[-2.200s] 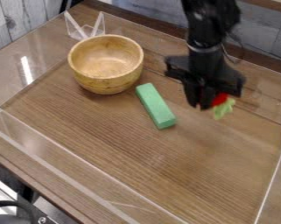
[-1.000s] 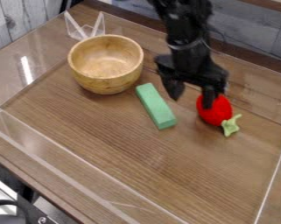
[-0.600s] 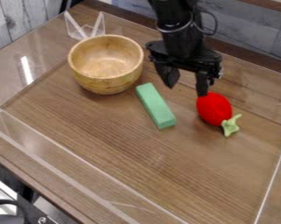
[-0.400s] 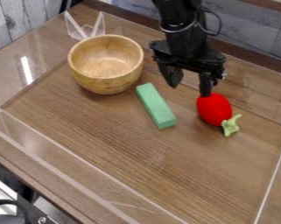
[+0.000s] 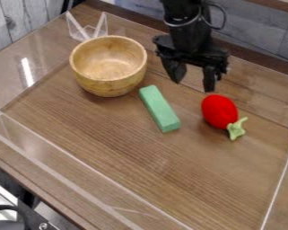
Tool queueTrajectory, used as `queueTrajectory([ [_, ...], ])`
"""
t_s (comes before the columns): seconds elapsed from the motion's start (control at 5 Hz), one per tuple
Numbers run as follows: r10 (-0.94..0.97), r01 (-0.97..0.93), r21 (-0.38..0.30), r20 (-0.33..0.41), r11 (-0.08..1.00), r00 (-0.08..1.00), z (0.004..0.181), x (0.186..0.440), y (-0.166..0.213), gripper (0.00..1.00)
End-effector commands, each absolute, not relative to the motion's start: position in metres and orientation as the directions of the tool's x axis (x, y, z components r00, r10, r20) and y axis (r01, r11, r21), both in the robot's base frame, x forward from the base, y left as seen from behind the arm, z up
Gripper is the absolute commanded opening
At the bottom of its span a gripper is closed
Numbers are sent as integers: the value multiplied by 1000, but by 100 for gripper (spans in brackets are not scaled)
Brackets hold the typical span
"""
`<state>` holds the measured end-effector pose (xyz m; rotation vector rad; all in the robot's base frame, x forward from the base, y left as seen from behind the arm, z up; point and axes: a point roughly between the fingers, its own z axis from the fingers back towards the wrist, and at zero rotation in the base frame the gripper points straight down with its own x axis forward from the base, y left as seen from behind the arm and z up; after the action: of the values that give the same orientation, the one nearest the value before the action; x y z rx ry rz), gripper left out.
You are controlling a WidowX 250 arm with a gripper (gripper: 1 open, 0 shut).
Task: Move the red fruit to the right
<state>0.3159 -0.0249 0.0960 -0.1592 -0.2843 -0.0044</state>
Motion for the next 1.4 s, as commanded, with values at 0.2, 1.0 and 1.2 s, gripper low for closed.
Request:
queueTrajectory([
  [0.2, -18, 70, -143, 335, 987, 942, 109, 320, -45, 100],
  [1.0, -150, 202, -144, 310, 969, 939, 78, 324, -58, 100],
  [1.2, -158, 207, -145, 291, 968, 944, 67, 327, -55, 100],
])
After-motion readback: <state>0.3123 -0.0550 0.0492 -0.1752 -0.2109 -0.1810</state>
